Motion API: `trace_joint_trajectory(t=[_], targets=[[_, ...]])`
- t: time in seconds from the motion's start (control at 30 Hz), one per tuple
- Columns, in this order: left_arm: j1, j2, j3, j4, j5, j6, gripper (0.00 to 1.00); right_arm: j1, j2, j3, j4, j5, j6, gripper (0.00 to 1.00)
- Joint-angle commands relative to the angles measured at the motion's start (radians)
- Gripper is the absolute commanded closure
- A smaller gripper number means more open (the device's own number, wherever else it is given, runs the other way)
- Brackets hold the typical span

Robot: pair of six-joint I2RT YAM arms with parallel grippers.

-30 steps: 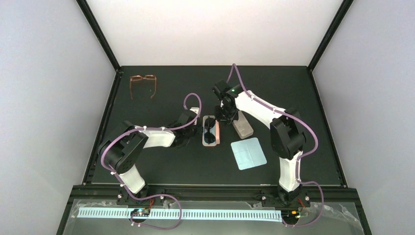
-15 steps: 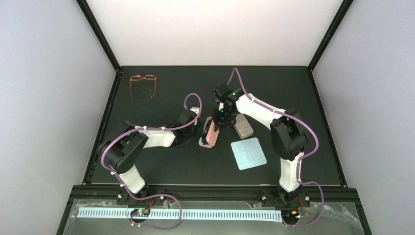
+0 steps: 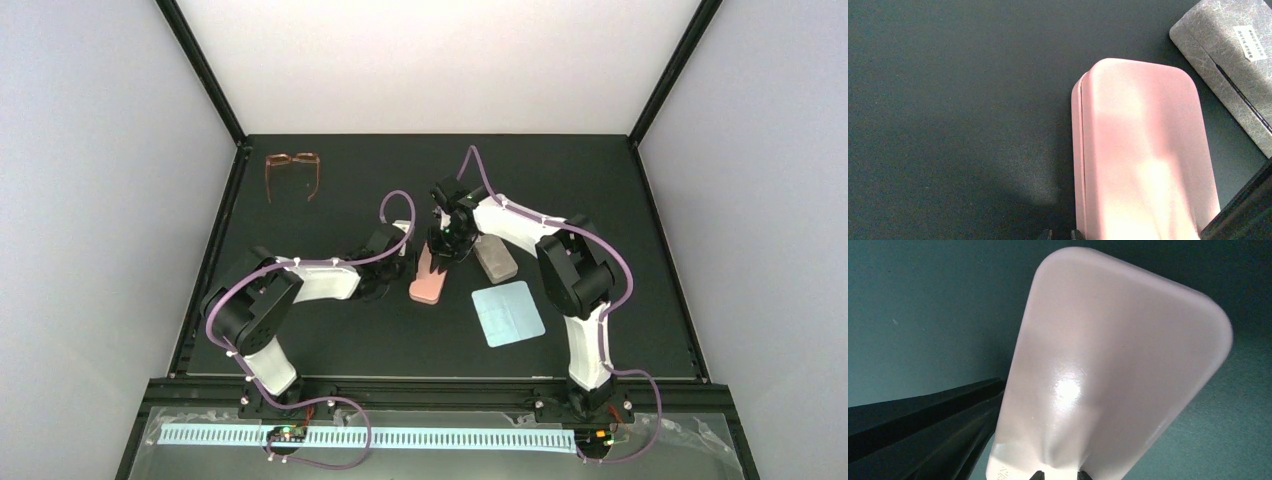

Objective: Organize the sunglasses
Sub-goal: Close the sunglasses case at the center of the board.

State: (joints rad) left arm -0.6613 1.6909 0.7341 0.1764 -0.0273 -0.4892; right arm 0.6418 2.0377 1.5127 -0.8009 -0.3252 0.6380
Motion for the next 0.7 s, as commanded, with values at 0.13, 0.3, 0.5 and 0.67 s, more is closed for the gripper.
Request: trace_joint_trajectory(t=[0.13,0.3,0.5,0.67], targets=[[-0.009,-0.071,0.033,-0.129,-0.011,0.025,0.85,0.004,-0.024,-0.014,0.011,0.054,-0.038,0.82],[0.005,-0.120,0.112,-0.328,-0.048,0.041,0.76,-0.005,-0.117,0.000,-0.004,0.085,-0.091,0.81],[0.007,-0.278,0.137,-0.481,-0.217,0.083,0.45,-0.007,-0.260,-0.021,-0.013,0.146,-0.149,0.75],[0.024,-0.396,0.187,-0.627,-0.304,0.093,0.30,-0.026,-0.381,-0.065,-0.028,0.211,-0.180,0.59]])
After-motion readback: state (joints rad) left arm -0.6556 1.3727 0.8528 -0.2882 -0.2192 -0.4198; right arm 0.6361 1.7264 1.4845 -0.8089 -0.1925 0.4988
